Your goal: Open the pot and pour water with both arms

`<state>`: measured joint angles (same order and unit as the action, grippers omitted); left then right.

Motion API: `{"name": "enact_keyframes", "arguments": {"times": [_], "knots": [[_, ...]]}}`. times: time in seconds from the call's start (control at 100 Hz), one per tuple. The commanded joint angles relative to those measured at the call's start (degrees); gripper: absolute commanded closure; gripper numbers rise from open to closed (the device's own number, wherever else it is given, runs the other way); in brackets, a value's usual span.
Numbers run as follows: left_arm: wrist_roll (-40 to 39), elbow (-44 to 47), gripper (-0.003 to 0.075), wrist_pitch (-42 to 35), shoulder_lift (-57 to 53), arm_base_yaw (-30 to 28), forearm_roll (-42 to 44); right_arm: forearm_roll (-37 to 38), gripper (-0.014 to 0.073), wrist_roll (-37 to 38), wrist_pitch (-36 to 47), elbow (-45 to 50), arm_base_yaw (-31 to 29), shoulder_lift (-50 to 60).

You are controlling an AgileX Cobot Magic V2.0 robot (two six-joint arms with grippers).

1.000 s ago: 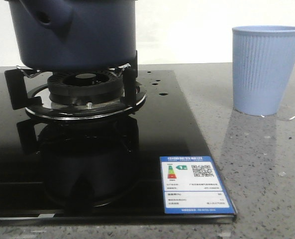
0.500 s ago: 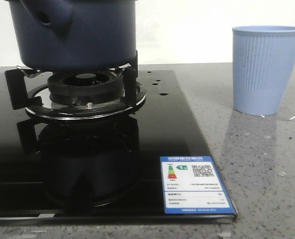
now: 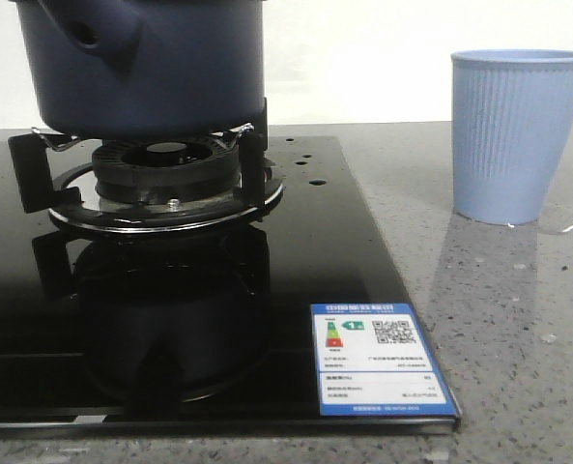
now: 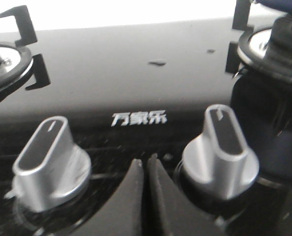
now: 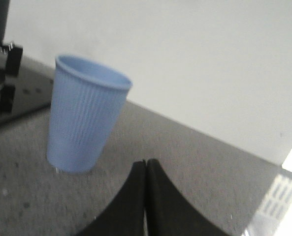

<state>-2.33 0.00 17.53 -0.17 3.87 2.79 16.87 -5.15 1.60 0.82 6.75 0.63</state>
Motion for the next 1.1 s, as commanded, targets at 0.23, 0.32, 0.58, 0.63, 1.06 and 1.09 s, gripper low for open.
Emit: {"name": "enact_keyframes", "arguments": {"times": [0.23, 0.32, 0.58, 0.63, 1.06, 1.09], "knots": [[-0.91, 2.31, 0.074, -27.35, -1.48, -0.1, -22.88, -29.72, 0.0667, 8.96, 14.66, 0.17, -0.22, 1.22], [-0.91, 2.22, 0.074, -29.79, -1.48, -0.1, -27.2, -35.04, 0.0667, 9.37, 15.68, -0.22, -0.22, 1.22], [-1.38, -0.97, 0.074, -28.34, -1.2, -0.1, -30.72, -37.01, 0.0667, 9.43, 4.02, -9.87, -0.22, -0.98], [-1.38, -3.21, 0.074, -23.67, -0.39, -0.1, -30.72, -37.01, 0.0667, 9.43, 0.4, -12.53, -0.22, -2.79], [3.38, -23.67, 0.0739, -1.8, 19.14, -0.1, -30.01, -42.34, 0.0667, 9.43, -35.07, -36.94, -0.22, -27.93], [3.38, -23.64, 0.0739, -1.24, 19.7, -0.1, -30.59, -43.79, 0.0667, 9.43, -37.58, -37.99, -0.22, -29.29]]}}
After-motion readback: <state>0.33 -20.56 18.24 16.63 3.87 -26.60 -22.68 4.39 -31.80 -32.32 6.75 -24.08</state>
